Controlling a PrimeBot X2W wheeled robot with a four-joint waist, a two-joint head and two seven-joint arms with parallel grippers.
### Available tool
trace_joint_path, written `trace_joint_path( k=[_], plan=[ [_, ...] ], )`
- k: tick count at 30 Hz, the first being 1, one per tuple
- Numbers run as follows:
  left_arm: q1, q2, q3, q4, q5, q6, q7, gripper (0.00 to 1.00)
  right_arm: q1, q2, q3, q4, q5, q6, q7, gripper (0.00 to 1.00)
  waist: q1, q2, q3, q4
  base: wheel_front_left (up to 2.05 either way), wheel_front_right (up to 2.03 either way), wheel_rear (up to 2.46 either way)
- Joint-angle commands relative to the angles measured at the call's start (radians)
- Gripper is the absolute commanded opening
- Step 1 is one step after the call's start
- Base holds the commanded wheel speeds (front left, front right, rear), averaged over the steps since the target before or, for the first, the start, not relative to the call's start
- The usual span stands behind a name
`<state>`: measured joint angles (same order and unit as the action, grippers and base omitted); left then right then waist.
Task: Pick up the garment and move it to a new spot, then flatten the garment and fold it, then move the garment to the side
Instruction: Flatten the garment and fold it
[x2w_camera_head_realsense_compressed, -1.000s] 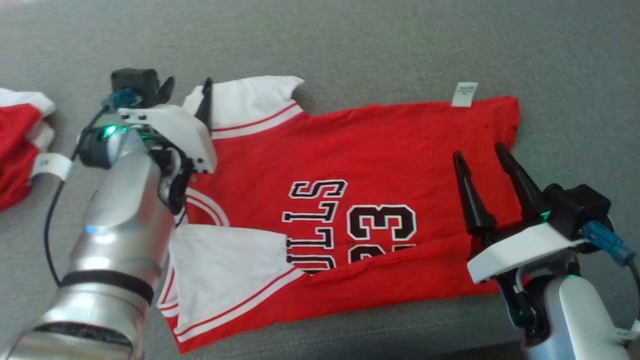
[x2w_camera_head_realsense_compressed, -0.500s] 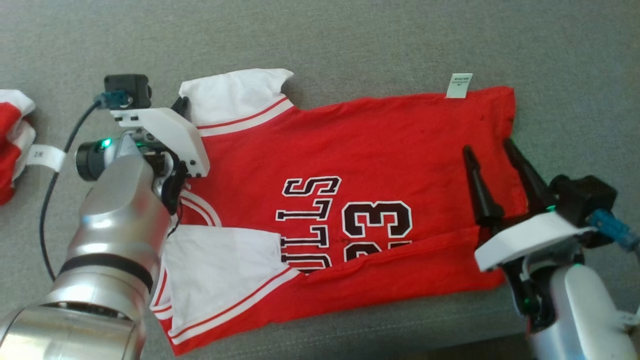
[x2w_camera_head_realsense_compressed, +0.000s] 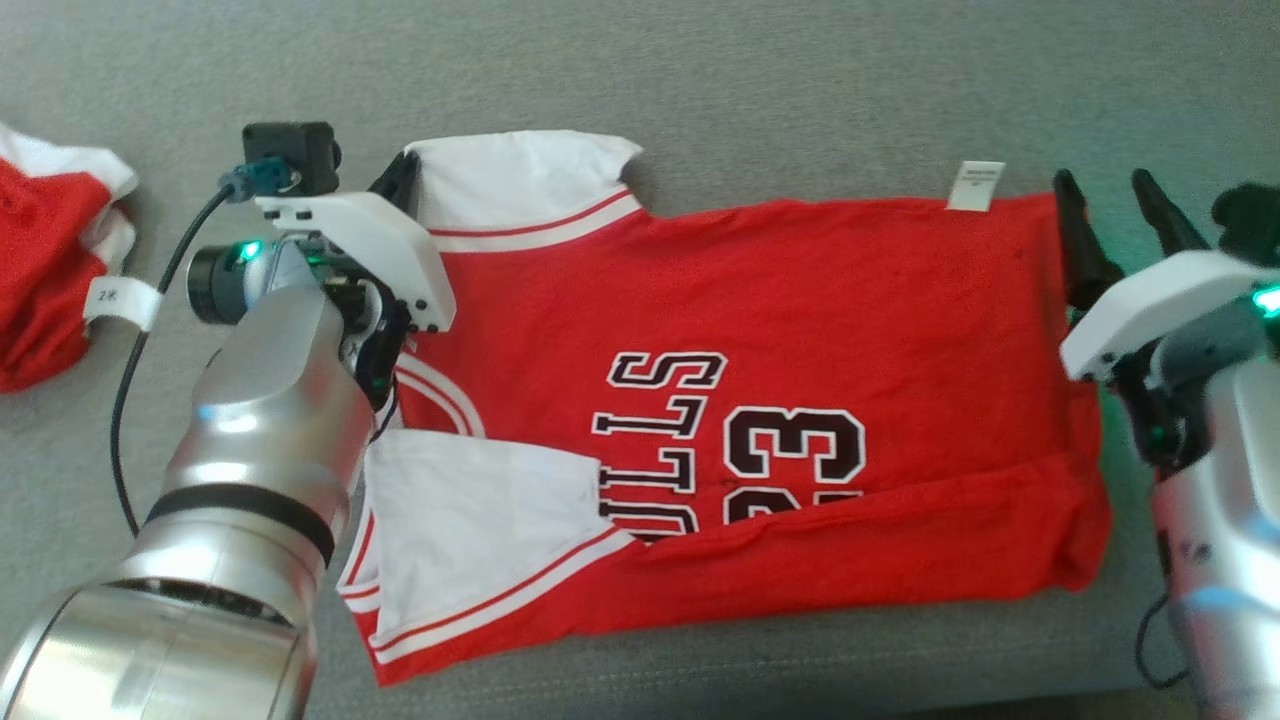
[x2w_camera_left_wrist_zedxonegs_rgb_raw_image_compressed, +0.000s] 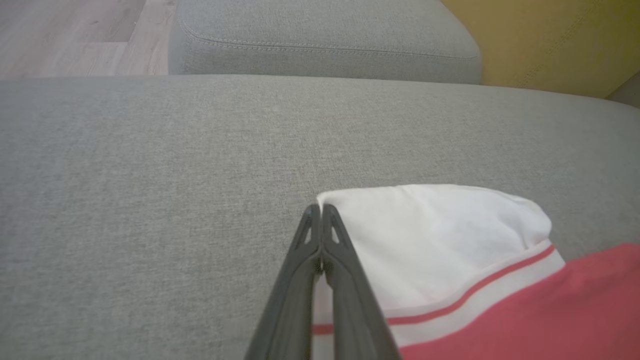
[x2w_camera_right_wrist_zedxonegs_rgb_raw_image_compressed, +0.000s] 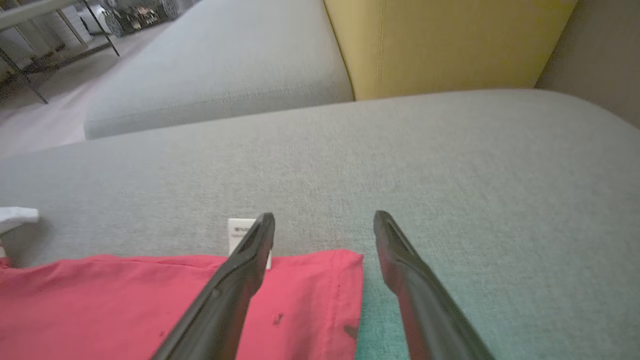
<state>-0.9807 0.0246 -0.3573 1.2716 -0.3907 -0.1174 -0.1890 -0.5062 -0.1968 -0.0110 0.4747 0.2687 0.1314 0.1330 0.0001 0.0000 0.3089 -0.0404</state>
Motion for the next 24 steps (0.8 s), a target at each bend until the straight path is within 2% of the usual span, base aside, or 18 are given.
trace_joint_path(
  k=[1, 6, 10, 11, 12, 13, 18, 24],
  plan=[
    [-0.051, 0.029, 0.005, -0.023, -0.015, -0.003, -0.016, 0.00, -0.043, -0.020, 0.012, 0.022, 0.002, -0.001, 0.014, 1.00, -0.0001, 0.0000, 0.006, 0.014, 0.00, 0.00, 0.00],
    [-0.050, 0.026, -0.029, -0.043, -0.047, -0.009, -0.029, 0.00, -0.133, -0.036, 0.010, 0.226, -0.007, -0.001, 0.061, 1.00, -0.0001, 0.0000, 0.008, 0.036, 0.00, 0.00, 0.00],
    [-0.040, 0.026, -0.067, -0.069, -0.087, -0.012, -0.033, 0.00, -0.181, -0.029, 0.014, 0.340, 0.011, -0.001, 0.084, 1.00, -0.0001, 0.0000, 0.007, 0.045, 0.00, 0.00, 0.00],
    [-0.039, 0.026, -0.075, -0.073, -0.096, -0.012, -0.034, 0.00, -0.191, -0.026, 0.017, 0.358, 0.020, -0.001, 0.081, 0.52, -0.0001, 0.0000, 0.007, 0.047, 0.00, 0.00, 0.00],
    [-0.038, 0.026, -0.081, -0.075, -0.105, -0.012, -0.035, 0.00, -0.200, -0.025, 0.019, 0.372, 0.028, -0.001, 0.073, 0.24, -0.0001, 0.0000, 0.005, 0.047, 0.00, 0.00, 0.00],
    [-0.038, 0.026, -0.086, -0.077, -0.113, -0.012, -0.038, 0.00, -0.207, -0.024, 0.023, 0.386, 0.035, -0.001, 0.066, 0.00, -0.0001, 0.0000, 0.004, 0.048, 0.00, 0.00, 0.00],
    [-0.039, 0.026, -0.101, -0.083, -0.138, -0.013, -0.055, 0.00, -0.233, -0.030, 0.055, 0.400, 0.079, -0.001, 0.006, 0.00, -0.0001, 0.0000, -0.005, 0.050, 0.00, 0.00, 0.00],
    [-0.032, 0.043, -0.083, -0.144, -0.147, -0.013, -0.072, 0.00, -0.226, -0.055, 0.109, 0.340, 0.149, -0.001, -0.053, 0.00, -0.0001, 0.0000, -0.016, 0.050, 0.00, 0.00, 0.00]
  ],
)
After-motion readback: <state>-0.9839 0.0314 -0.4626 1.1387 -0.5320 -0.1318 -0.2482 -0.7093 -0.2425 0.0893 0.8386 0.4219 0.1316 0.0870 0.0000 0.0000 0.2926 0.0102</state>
